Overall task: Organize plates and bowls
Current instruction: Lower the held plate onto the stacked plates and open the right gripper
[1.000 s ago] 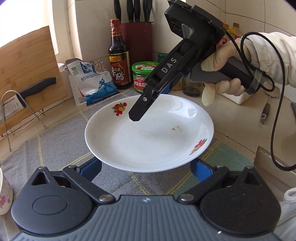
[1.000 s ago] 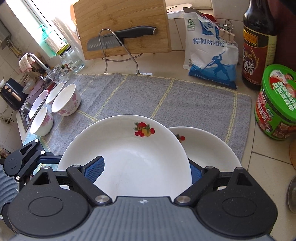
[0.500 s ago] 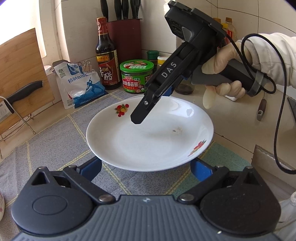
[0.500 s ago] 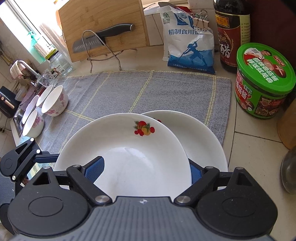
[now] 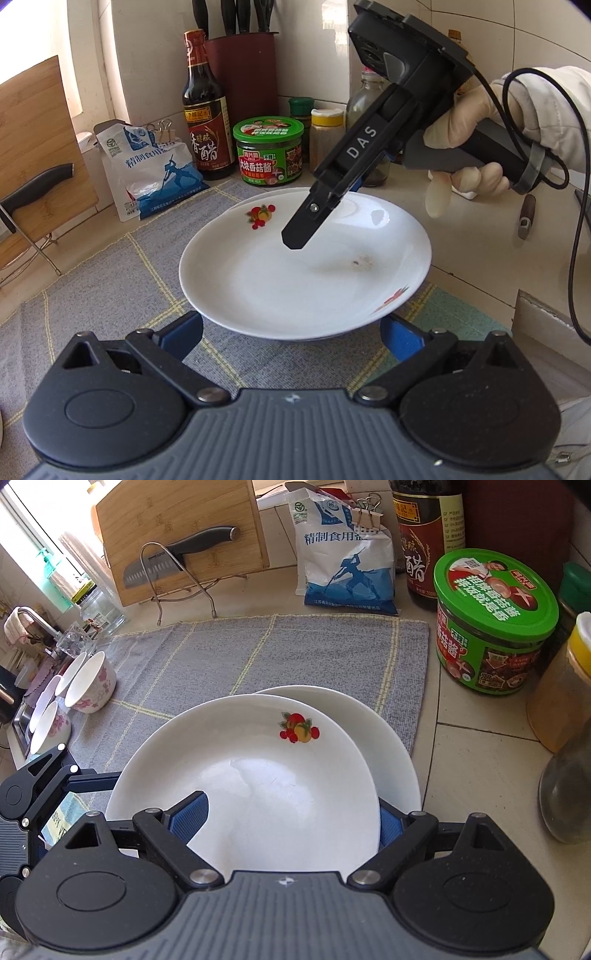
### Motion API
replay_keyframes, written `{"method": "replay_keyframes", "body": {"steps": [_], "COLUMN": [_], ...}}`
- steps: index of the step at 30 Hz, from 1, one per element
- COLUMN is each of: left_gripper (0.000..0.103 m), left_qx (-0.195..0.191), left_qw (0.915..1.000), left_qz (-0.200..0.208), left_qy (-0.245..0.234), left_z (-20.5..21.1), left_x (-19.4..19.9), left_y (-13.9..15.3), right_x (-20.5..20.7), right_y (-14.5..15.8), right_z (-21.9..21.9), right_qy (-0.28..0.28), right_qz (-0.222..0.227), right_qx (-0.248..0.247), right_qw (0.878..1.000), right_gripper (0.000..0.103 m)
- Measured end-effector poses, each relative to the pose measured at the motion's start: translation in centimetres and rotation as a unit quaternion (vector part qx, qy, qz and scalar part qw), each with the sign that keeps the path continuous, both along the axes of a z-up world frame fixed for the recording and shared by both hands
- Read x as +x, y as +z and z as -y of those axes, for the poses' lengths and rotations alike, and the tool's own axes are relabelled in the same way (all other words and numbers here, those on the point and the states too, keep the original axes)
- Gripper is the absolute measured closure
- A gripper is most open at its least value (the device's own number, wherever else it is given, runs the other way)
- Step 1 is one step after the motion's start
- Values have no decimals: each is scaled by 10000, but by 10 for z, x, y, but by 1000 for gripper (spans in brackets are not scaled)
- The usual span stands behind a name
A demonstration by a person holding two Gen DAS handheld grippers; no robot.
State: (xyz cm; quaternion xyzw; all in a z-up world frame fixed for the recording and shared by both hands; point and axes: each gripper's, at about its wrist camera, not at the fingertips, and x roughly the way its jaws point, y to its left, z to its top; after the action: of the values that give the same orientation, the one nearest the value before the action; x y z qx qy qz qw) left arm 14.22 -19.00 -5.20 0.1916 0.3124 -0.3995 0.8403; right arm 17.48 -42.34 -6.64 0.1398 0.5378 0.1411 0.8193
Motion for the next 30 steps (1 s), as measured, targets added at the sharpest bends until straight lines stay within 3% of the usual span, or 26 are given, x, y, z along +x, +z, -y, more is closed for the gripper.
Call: {"method": "replay_keyframes", "body": {"steps": [30], "left_gripper": [3], "left_qx": [-5], "left_qw": [9999], "left_qz": [-14], "left_qy": [-108], "left_z": [7], "left_x": [8], "left_y": [-7], "right_x": [-26], "right_y": [20], "right_z": [2], "right_qy": [-357], "right_qz": [100], "right_qx": [-404], "right_qw": [9985], "right_gripper": [3]}}
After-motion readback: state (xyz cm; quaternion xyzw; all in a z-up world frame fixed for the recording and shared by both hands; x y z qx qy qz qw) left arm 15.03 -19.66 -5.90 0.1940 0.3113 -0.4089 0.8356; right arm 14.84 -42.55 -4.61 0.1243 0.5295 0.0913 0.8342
